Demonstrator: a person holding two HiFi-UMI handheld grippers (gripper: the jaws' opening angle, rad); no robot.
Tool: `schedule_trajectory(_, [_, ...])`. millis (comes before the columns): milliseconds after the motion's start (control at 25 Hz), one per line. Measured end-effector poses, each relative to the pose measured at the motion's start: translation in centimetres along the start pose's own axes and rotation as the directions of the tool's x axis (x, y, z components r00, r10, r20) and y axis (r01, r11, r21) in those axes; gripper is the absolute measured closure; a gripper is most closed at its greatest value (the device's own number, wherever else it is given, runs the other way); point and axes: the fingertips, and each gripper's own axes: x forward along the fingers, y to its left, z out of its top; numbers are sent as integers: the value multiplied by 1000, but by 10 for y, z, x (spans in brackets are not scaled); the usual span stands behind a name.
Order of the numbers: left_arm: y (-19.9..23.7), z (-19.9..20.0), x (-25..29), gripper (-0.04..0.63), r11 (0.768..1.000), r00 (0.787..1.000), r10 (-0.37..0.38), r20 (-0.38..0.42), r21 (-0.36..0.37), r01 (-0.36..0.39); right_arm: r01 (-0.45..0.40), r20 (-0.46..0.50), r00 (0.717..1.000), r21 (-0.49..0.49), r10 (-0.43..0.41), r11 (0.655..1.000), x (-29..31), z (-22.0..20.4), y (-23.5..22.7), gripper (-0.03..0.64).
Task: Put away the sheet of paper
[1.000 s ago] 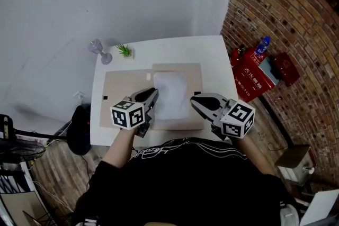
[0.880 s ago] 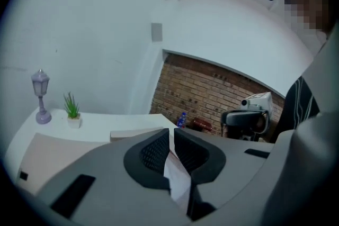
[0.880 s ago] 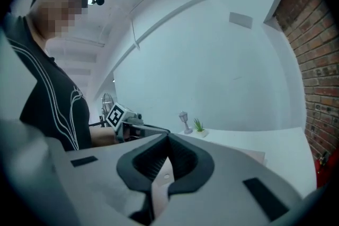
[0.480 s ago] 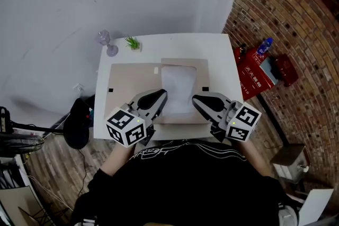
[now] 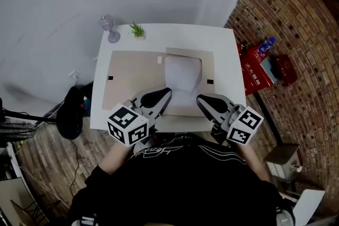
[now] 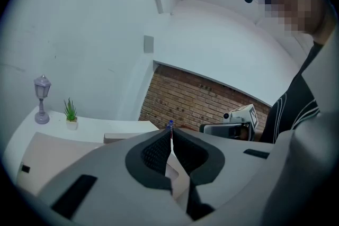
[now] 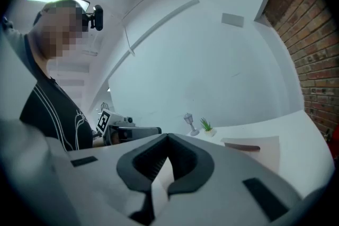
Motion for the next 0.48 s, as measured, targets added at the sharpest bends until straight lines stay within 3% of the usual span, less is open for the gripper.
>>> schedule_trajectory(480, [3,-2,-9,558,999,1000,18,2,29,-18,0,-24,1000,-88,-2,996,6,-4,11,615])
